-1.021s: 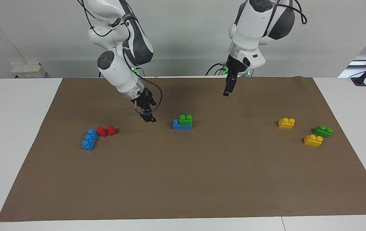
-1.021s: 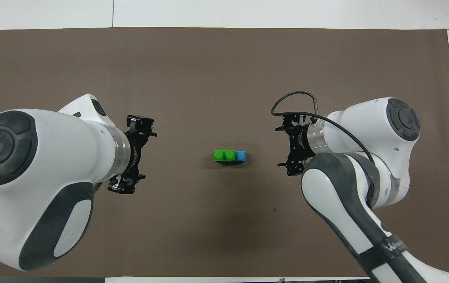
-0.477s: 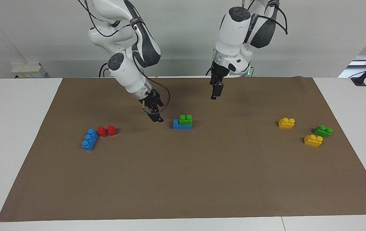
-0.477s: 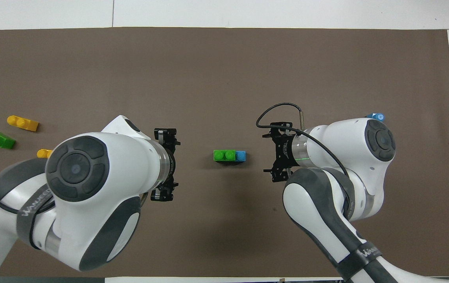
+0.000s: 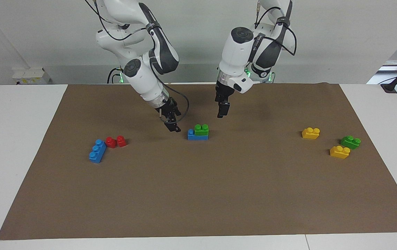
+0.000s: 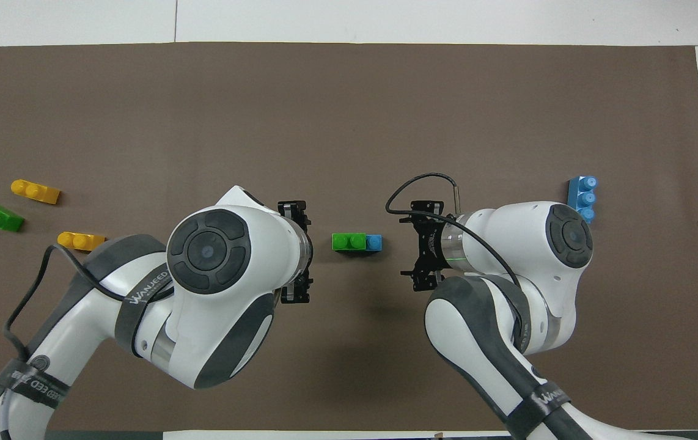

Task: Remove green block with left arm and hold with right
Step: 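Close the left gripper on green while the right gripper grips blue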

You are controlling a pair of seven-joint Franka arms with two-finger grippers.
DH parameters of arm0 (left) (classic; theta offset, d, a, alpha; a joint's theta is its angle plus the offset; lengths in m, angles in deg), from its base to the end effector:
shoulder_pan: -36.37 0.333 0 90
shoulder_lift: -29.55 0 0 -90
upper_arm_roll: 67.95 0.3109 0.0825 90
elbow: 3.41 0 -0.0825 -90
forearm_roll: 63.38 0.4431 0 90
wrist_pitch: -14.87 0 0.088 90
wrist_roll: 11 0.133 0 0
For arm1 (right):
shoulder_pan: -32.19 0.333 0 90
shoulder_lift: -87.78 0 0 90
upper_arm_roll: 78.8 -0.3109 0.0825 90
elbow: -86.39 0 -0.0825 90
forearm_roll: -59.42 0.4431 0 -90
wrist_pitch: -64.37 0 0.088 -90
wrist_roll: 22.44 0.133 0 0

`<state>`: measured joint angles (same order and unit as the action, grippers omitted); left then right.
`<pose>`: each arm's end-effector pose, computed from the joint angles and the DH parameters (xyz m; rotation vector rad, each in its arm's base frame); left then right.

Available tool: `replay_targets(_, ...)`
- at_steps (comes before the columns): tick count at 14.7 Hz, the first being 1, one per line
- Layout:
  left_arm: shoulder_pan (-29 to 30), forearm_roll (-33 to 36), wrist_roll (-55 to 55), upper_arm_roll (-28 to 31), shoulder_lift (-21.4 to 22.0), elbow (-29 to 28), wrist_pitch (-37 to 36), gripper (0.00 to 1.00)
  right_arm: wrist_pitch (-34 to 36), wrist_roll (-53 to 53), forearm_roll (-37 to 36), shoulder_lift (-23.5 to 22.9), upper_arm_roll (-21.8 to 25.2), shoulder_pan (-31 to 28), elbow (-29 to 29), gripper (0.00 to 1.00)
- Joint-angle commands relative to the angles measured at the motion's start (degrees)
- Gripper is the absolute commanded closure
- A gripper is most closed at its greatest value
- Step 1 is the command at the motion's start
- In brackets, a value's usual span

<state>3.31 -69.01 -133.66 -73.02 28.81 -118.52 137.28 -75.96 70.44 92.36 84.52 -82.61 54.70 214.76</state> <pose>0.4869 -0.3902 0.4021 2.1802 2.0791 -0.1006 0.5291 0.2723 0.2900 -1.9597 1.9824 0.3846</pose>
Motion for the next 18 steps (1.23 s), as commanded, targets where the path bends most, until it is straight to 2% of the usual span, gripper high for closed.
replay_targets(1, -1.57, -0.78, -2.15, 0.94, -1.01, 0.32, 1.08, 0.00, -3.90, 0.03, 1.95, -0.96, 0.03, 1.57, 1.62, 0.00)
replay_targets(7, -2.36, -0.17, -5.84, 0.94, -5.67, 3.57, 0.90, 0.00, -6.80, -0.06, 2.04, -3.77, -0.06, 3.06, 1.62, 0.00)
replay_targets(18, -3.77, 1.86, -11.20, 0.94, -9.36, 3.92, 4.32, 0.00, -13.92, -0.59, 3.79, -9.48, -0.06, 5.18, 0.57, 0.00)
